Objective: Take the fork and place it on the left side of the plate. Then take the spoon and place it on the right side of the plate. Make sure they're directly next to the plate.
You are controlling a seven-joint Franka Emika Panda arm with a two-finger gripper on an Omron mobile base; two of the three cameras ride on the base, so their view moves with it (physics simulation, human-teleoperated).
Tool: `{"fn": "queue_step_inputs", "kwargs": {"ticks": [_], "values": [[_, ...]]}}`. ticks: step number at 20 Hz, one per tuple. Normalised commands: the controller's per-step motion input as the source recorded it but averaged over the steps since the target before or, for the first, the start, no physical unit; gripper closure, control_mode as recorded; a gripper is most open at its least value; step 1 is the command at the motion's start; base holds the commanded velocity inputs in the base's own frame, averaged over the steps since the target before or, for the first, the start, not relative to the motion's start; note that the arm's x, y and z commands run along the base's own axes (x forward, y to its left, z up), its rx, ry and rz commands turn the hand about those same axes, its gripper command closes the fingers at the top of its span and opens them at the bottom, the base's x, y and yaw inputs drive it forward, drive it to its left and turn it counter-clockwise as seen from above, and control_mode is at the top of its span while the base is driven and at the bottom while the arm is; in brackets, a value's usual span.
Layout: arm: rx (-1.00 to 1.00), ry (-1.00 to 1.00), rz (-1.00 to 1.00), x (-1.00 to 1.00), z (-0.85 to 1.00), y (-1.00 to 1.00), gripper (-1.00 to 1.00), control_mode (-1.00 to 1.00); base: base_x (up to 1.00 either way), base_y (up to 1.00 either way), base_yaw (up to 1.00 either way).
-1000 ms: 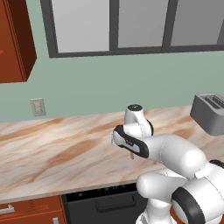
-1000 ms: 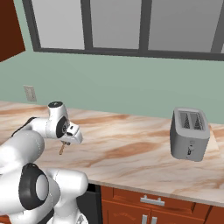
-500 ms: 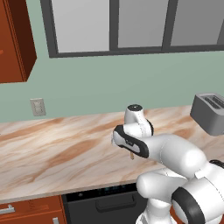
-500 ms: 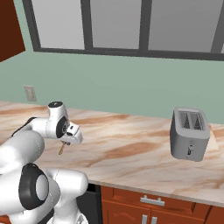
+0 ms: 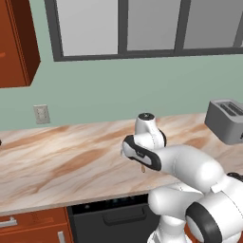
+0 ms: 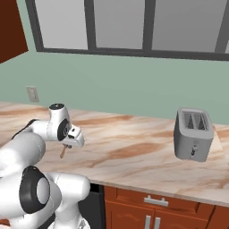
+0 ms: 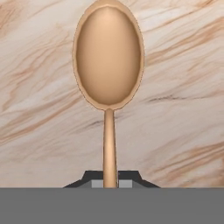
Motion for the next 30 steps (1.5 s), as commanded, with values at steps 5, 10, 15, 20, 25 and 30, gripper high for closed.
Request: {"fn": "queue_step_inputs", "kwargs": {"ticks": [5,10,15,20,25,30], "values": [[0.00,0.00,0.00,0.00,0.00,0.00,1.00,1.00,-0.66,0.00,-0.03],[0.00,0.00,0.00,0.00,0.00,0.00,1.00,1.00,-0.59,-0.02,-0.29],[0.00,0.00,0.00,0.00,0.00,0.00,1.00,1.00,-0.39,0.00,-0.51],[0.00,0.00,0.00,0.00,0.00,0.00,1.00,1.00,-0.27,0.04,-0.68],[0.00,0.00,0.00,0.00,0.00,0.00,1.00,1.00,-0.24,0.04,-0.72],[0.00,0.00,0.00,0.00,0.00,0.00,1.00,1.00,-0.24,0.00,-0.69]]}}
